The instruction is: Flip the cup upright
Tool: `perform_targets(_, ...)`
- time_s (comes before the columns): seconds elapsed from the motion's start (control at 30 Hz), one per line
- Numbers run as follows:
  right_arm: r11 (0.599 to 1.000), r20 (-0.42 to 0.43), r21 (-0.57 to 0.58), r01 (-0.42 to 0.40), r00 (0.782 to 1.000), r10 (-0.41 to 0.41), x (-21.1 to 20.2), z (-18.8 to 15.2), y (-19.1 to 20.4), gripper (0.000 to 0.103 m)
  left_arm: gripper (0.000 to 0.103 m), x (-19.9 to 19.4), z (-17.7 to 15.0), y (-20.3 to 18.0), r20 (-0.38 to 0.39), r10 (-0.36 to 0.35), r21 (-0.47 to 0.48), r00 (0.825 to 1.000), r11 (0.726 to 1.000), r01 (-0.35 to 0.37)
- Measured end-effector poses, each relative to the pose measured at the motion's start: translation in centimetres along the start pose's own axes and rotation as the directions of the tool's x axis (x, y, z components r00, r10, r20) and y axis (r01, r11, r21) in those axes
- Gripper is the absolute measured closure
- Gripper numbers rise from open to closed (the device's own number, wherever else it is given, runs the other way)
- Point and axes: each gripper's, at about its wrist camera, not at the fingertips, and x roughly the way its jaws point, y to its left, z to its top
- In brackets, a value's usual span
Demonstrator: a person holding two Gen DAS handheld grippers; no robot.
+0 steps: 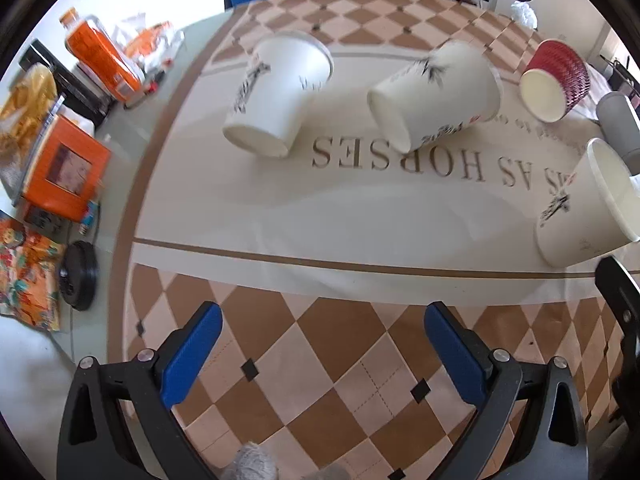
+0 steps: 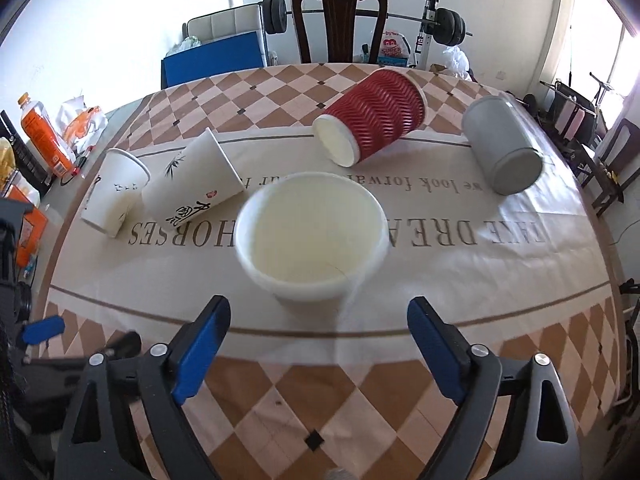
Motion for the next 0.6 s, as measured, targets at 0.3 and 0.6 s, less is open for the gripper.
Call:
perform_targets(0.3, 0.988, -0.031, 0.099, 0.12, 0.993, -0.118, -7.0, -0.3, -3.6, 0.0, 0.0, -9.3, -0.1, -1.8, 0.1, -0.034, 0.017, 0.994, 0.999, 0.032)
perform_targets(0.6, 0.988, -0.055, 0.089, 0.13, 0.991, -0.125, -15.4, 2.3, -6.4, 0.0, 0.0, -20.3, 0.7, -3.0, 0.205, -0.082, 0.029, 0.975, 0.997, 0.078)
